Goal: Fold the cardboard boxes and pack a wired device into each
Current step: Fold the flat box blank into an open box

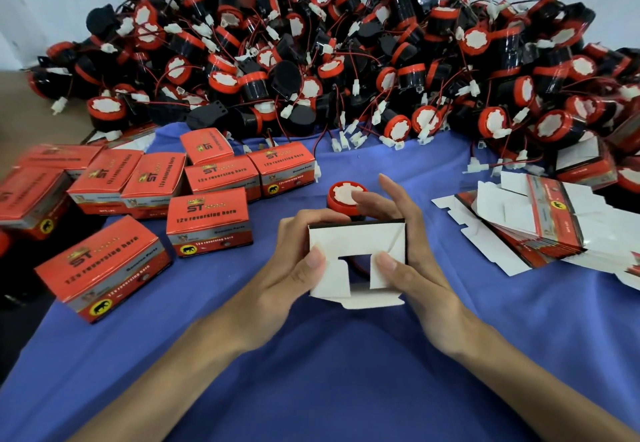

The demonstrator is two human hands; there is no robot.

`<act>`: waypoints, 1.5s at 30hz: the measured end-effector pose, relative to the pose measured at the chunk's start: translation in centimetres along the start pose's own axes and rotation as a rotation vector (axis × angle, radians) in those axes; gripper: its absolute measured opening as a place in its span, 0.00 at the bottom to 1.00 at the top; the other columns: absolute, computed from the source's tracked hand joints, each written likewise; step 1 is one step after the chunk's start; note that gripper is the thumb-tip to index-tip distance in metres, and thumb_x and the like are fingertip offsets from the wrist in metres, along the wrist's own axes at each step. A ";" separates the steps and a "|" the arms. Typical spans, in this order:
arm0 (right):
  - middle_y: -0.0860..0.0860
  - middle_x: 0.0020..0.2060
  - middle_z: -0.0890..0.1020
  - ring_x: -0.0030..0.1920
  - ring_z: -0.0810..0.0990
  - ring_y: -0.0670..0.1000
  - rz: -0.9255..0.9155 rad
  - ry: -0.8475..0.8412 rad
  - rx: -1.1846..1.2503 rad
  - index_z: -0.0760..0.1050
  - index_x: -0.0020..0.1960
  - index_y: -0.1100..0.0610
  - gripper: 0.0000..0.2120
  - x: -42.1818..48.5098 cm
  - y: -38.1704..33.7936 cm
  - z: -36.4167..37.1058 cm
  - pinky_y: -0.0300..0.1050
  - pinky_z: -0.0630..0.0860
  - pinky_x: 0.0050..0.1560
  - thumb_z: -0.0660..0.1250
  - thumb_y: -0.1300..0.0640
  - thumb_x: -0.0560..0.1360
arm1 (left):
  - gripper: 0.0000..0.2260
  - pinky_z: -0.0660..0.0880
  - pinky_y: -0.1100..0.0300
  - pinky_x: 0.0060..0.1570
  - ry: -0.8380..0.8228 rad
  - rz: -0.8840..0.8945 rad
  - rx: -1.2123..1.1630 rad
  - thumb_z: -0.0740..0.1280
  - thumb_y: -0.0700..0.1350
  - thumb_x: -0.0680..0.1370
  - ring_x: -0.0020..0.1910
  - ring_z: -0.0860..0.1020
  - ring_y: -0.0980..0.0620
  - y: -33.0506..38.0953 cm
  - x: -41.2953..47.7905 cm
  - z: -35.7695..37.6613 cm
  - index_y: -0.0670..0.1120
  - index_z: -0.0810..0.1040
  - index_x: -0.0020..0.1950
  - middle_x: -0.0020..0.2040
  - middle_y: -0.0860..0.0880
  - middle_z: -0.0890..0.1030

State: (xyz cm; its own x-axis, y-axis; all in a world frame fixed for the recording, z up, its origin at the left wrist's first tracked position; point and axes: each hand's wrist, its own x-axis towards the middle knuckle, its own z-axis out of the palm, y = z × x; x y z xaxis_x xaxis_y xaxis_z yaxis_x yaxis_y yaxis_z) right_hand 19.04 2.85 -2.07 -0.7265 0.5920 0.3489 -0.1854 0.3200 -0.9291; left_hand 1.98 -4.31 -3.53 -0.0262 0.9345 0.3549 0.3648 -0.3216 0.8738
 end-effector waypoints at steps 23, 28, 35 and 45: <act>0.45 0.70 0.64 0.70 0.63 0.42 0.040 0.013 -0.066 0.52 0.74 0.41 0.31 0.0 0.9 0.6 0.31 0.65 0.63 0.60 0.59 0.77 | 0.10 0.69 0.61 0.61 0.013 -0.161 -0.087 0.55 0.63 0.74 0.61 0.72 0.55 1.4 -0.5 0.0 0.67 0.69 0.54 0.58 0.52 0.71; 0.42 0.74 0.59 0.76 0.54 0.48 -0.027 -0.025 -0.111 0.47 0.76 0.42 0.31 -0.1 0.5 0.6 0.43 0.57 0.74 0.57 0.40 0.78 | 0.11 0.71 0.53 0.61 0.098 -0.152 -0.141 0.57 0.62 0.74 0.59 0.74 0.50 1.5 -0.4 0.3 0.63 0.72 0.54 0.57 0.48 0.74; 0.49 0.78 0.46 0.78 0.41 0.52 -0.090 -0.080 -0.293 0.47 0.78 0.51 0.37 0.0 0.2 0.9 0.50 0.50 0.76 0.60 0.40 0.77 | 0.16 0.74 0.67 0.47 0.261 -0.100 -0.225 0.58 0.60 0.74 0.50 0.77 0.59 1.5 -0.2 0.6 0.54 0.70 0.57 0.54 0.56 0.76; 0.29 0.66 0.67 0.68 0.67 0.37 -0.008 0.200 0.040 0.56 0.72 0.42 0.36 0.4 -0.4 1.7 0.39 0.75 0.58 0.67 0.36 0.70 | 0.18 0.69 0.70 0.57 0.199 0.080 -0.032 0.60 0.58 0.77 0.61 0.70 0.65 1.4 -0.2 1.3 0.50 0.63 0.62 0.62 0.53 0.68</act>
State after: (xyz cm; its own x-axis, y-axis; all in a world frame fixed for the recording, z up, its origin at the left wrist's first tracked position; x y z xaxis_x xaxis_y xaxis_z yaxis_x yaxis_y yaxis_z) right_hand 17.67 1.68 -1.81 -0.5794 0.7262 0.3702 -0.2194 0.2984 -0.9289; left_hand 3.67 -4.75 -2.85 -0.1827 0.8582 0.4797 0.3434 -0.4015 0.8490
